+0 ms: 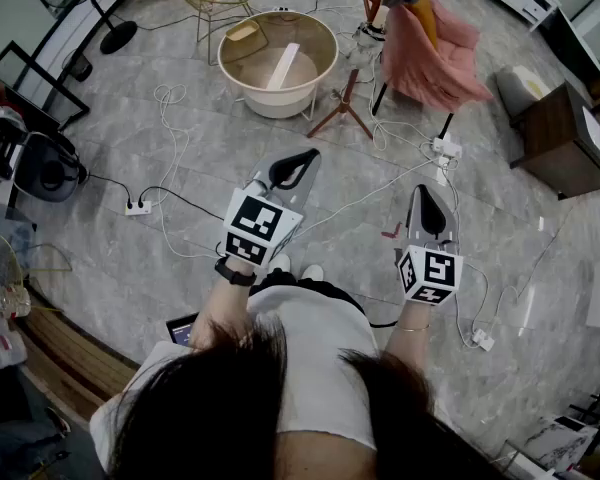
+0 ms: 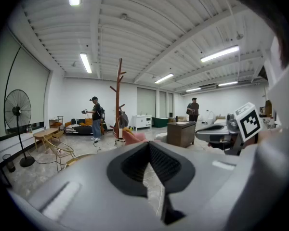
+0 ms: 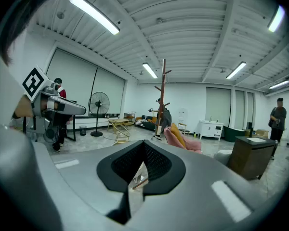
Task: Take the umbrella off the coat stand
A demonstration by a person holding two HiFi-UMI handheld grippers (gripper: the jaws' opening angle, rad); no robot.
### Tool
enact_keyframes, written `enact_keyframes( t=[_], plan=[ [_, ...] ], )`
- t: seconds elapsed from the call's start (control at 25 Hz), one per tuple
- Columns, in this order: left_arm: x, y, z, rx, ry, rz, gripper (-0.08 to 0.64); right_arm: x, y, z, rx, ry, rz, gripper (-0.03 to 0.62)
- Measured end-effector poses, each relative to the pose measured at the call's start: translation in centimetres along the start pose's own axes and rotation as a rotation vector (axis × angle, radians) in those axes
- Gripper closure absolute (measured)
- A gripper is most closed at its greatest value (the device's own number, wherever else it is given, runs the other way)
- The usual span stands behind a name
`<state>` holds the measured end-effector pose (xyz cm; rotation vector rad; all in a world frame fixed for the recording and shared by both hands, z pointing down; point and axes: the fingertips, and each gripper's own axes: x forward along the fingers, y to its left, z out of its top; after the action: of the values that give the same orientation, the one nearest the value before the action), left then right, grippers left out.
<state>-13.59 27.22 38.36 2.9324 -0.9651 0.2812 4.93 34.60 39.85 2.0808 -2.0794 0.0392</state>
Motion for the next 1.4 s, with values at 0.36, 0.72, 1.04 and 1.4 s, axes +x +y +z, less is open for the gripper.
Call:
enact_keyframes(
  t=[0.36, 0.72, 1.04, 1.4],
  plan=[
    [-0.9, -1.2, 0.2, 0.006, -0.036, 0.044, 0.502, -1.6, -0.4, 0.6, 0.036, -0.074, 0.030, 0.589],
    [-0.6, -1.6, 0.9, -0.005, -0.059, 0.048, 0.502, -2.0, -0.1, 3.2, 0.053, -0.144, 0.084, 0.583],
    [3.7, 1.2, -0.5, -0.040, -0.036, 0.037, 0.502, 2.9, -1.0, 2.4, 0.071, -0.107, 0.106, 0.526],
    [12.2, 9.1, -0.5, -0.069, 0.001, 0.027, 0.502, 14.6, -2.8, 1.8, 0.101, -0.039, 0.118, 0.495]
  ],
)
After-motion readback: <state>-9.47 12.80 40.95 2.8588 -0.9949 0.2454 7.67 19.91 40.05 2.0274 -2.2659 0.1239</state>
